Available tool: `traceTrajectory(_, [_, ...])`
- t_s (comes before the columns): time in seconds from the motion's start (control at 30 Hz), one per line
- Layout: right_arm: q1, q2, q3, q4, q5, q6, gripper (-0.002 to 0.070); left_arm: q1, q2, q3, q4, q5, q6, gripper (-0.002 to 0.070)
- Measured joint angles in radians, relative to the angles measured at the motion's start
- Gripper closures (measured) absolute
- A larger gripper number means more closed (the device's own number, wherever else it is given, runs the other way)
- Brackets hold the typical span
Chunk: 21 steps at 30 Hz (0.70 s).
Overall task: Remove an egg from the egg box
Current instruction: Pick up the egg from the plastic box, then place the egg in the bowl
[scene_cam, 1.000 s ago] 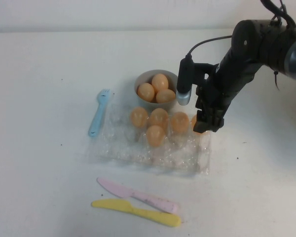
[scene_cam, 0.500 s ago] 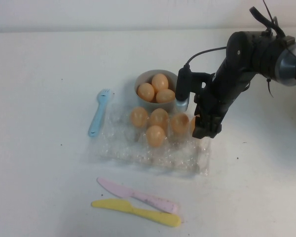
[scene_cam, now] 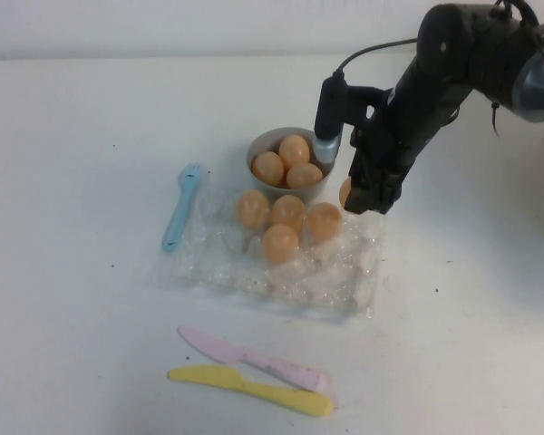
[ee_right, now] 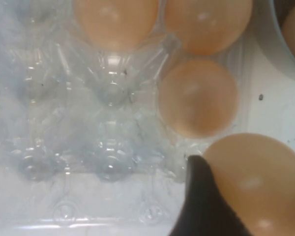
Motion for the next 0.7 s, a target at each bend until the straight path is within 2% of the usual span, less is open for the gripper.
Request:
traceTrajectory(0.13, [0.000, 0.000, -0.092, 0.011, 0.074, 0.020, 0.0322, 0.000, 0.000, 0.000, 0.000, 0.000, 0.000, 0.0678])
traceTrajectory(0.23, [0.002, 0.000, -0.143, 0.059, 0.060, 0.045, 0.0323, 0.000, 0.000, 0.000, 0.000, 0.000, 0.000, 0.0678])
traceTrajectory(0.53, [0.006, 0.033, -0.168, 0.201, -0.288, 0.126, 0.0323, 0.000, 0.000, 0.000, 0.000, 0.000, 0.000, 0.0678])
traceTrajectory(0.7, [0.006, 0.102, -0.170, 0.208, -0.351, 0.133, 0.0323, 0.000, 0.000, 0.000, 0.000, 0.000, 0.000, 0.0678])
